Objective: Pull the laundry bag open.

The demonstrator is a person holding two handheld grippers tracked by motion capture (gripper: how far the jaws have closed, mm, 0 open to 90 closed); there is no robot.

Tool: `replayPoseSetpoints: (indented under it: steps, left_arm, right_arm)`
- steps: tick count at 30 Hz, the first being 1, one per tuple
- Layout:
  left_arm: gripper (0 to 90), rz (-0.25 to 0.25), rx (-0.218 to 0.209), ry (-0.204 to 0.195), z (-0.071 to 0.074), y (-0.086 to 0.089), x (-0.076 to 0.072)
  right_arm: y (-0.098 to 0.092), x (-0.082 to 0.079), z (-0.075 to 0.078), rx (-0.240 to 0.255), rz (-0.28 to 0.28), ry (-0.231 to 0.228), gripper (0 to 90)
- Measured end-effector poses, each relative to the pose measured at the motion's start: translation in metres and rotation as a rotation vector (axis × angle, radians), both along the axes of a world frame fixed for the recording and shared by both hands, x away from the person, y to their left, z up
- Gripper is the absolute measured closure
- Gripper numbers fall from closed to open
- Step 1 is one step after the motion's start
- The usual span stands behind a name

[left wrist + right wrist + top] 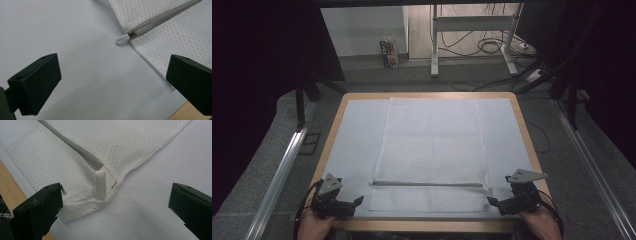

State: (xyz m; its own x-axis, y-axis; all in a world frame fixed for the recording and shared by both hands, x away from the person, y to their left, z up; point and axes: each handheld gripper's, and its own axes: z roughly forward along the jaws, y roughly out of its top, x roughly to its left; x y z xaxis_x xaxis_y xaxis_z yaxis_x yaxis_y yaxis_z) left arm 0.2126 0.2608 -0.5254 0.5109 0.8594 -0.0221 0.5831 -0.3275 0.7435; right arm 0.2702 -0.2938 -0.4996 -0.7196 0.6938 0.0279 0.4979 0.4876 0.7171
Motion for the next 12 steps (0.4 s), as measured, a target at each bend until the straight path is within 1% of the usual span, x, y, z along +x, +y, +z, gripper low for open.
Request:
replayPoseSetpoints:
  steps: [2, 3, 6, 8, 9, 12]
  left_arm:
    - [0.0, -0.001, -0.001, 0.000, -0.0001, 0.0004, -0.0001]
    - [0.0, 0.005, 0.000, 0.007, -0.0008, 0.0003, 0.0006]
    - [0.1, 0.011, 0.003, 0.020, -0.0015, 0.0002, 0.0020]
    - [0.1, 0.012, 0.002, 0.021, -0.0015, 0.0002, 0.0021]
    - [0.3, 0.014, -0.003, 0.022, -0.0014, 0.0004, 0.0027]
    - [0.8, 0.015, 0.000, 0.030, -0.0021, 0.0000, 0.0036]
  right_arm:
    - [-0.0009, -0.0010, 0.0010, 0.008, -0.006, -0.008, 0.0]
    - [-0.0017, -0.0018, 0.0015, 0.010, -0.010, -0.012, 0.0]
    - [-0.0023, -0.0019, 0.0006, 0.001, -0.016, -0.004, 0.0]
    - [-0.0018, -0.0018, 0.0003, -0.004, -0.016, -0.004, 0.0]
    - [-0.0010, -0.0016, -0.0003, -0.021, -0.013, -0.004, 0.0]
    - [-0.0004, -0.0011, -0.0010, -0.027, -0.014, -0.001, 0.0]
